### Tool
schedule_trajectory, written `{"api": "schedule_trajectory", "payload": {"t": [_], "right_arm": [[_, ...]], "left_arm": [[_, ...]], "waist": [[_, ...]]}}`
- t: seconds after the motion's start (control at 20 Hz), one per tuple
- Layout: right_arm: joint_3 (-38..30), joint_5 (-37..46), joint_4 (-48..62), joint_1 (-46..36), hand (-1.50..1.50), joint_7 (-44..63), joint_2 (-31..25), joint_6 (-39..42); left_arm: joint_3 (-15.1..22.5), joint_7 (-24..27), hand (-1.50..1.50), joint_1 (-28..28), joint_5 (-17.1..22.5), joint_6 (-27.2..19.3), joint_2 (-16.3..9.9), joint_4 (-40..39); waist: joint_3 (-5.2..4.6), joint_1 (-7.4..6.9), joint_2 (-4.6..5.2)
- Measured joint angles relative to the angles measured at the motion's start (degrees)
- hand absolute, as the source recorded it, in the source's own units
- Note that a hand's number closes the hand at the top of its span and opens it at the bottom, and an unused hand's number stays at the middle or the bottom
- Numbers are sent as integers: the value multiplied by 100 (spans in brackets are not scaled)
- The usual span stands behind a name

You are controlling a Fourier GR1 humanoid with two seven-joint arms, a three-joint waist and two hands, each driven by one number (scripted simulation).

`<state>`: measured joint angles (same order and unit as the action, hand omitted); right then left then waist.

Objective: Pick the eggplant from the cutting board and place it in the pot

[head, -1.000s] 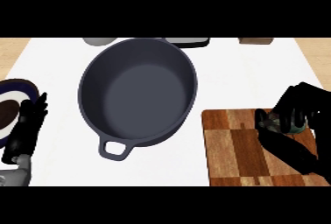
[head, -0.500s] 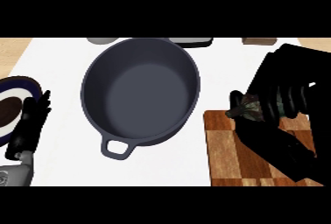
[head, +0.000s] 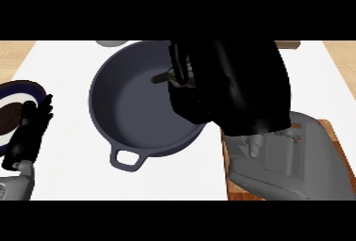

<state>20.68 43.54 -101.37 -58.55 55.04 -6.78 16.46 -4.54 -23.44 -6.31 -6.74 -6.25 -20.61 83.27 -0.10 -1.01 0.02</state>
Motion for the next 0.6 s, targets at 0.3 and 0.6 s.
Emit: {"api": "schedule_trajectory", "payload": {"t": [0.3,0.6], "right_arm": [[33,51,1463,-203,150,-326,509,-365],[307,-643,2666,-211,-150,-331,637,-1248]], "left_arm": [[-23,50,0,-48,-35,32,55,-78],[45,102,0,4,-128,5,159,-37]], "waist": [[4,-6,15],[5,-77,28]]}}
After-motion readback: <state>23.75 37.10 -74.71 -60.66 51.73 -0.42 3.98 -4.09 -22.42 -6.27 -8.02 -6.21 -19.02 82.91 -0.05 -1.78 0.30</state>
